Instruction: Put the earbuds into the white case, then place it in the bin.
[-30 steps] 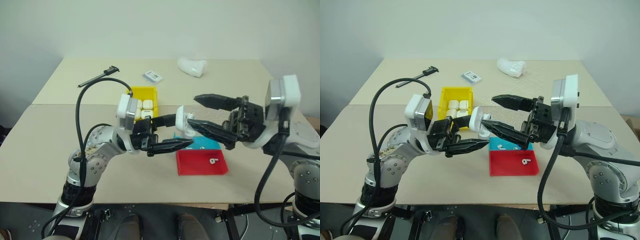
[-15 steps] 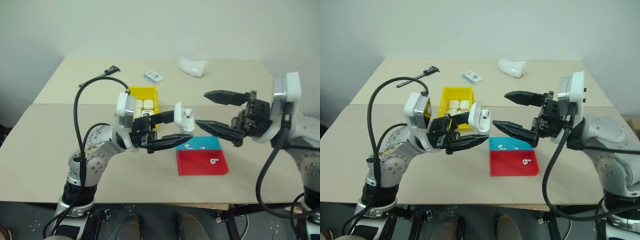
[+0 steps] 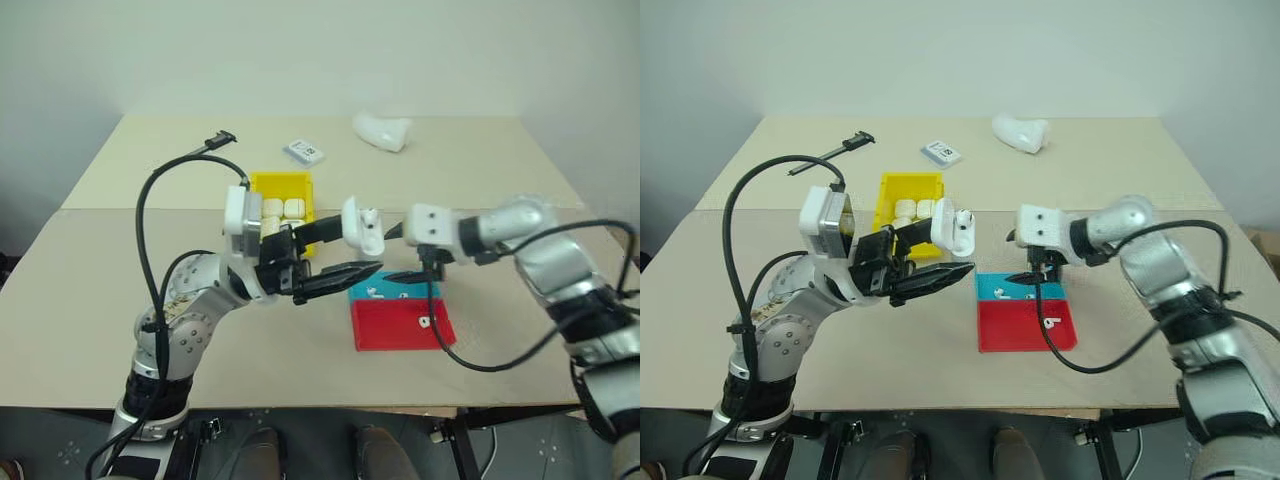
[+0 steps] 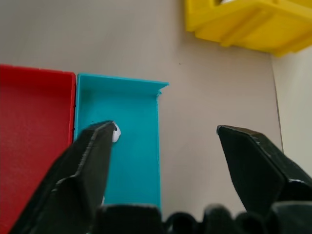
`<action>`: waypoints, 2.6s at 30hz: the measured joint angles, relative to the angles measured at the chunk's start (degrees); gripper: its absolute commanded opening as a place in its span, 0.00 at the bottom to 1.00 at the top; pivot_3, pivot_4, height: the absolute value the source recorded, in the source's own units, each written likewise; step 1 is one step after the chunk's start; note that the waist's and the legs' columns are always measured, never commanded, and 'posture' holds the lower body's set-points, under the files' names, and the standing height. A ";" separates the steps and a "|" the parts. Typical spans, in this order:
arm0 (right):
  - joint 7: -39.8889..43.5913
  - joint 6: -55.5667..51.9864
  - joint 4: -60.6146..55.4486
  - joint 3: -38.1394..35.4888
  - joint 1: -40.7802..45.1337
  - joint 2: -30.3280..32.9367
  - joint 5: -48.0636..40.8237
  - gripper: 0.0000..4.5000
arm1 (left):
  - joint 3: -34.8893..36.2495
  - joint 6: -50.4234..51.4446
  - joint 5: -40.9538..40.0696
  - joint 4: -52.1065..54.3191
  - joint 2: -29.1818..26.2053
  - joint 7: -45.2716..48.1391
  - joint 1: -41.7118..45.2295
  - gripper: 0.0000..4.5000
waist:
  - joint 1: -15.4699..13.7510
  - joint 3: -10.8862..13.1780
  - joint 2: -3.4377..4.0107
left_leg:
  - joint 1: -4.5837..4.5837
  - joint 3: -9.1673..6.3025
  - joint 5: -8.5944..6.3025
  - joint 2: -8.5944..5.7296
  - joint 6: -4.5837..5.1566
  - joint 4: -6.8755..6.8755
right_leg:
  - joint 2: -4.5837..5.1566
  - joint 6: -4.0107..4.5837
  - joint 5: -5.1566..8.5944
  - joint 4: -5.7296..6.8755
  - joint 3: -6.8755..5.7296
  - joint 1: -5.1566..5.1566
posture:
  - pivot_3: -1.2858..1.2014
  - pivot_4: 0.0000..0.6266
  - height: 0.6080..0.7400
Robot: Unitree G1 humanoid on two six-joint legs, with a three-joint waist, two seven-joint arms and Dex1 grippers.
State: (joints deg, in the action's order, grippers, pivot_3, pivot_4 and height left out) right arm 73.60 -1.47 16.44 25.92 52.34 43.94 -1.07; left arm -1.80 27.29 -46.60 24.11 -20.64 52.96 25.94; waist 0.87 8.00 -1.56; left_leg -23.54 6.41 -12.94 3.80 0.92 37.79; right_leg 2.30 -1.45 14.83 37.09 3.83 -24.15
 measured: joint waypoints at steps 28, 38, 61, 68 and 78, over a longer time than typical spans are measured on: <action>11.05 0.04 18.46 2.90 7.01 -12.41 11.60 0.49 | 0.44 0.00 0.01 1.26 -0.49 -1.18 -0.18 0.62 | 0.03 0.01 0.04 | 0.09 0.09 0.01 0.01 -0.02 0.01 | 0.03 0.04 -0.02 0.19 -0.06 0.02 | 0.52 0.24 1.00; 10.66 -1.25 17.16 2.93 5.91 -12.55 13.46 0.49 | 0.44 0.00 0.07 1.26 -0.49 -1.16 -0.18 0.62 | 0.00 0.01 0.04 | 0.09 0.10 0.01 0.00 -0.02 0.01 | 0.03 0.04 -0.02 0.17 -0.07 0.03 | 0.52 0.24 1.00; 7.76 0.33 16.75 3.49 4.57 -13.08 16.34 0.49 | 0.43 0.00 0.51 1.26 -0.54 -1.13 -0.18 0.62 | 0.07 0.01 0.04 | 0.10 0.11 0.01 0.00 -0.02 0.00 | 0.03 0.04 -0.02 0.18 -0.07 0.04 | 0.52 0.24 1.00; 7.58 1.18 16.63 3.49 4.36 -12.99 16.87 0.49 | 0.43 0.00 0.50 1.26 -0.69 -1.14 -0.18 0.62 | 0.06 0.00 0.04 | 0.15 0.11 0.01 0.00 -0.02 0.00 | 0.03 0.04 -0.02 0.18 -0.08 0.08 | 0.52 0.24 1.00; 7.68 2.38 14.89 3.42 3.47 -12.23 17.81 0.14 | 0.43 0.06 0.44 1.29 -0.75 -1.38 -0.18 0.62 | 0.02 0.00 0.05 | 0.22 0.11 0.01 0.00 -0.02 0.01 | 0.03 0.04 -0.02 0.17 -0.08 0.15 | 0.52 0.24 1.00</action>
State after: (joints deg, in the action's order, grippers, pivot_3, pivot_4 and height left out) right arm 81.28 0.91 31.32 29.34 55.81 31.71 16.74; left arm -1.36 27.34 -46.15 25.40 -21.39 51.59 25.76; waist 0.89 8.00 -1.51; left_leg -23.32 6.52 -12.93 3.80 0.90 37.79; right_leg 2.33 -1.40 14.80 37.26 3.75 -24.00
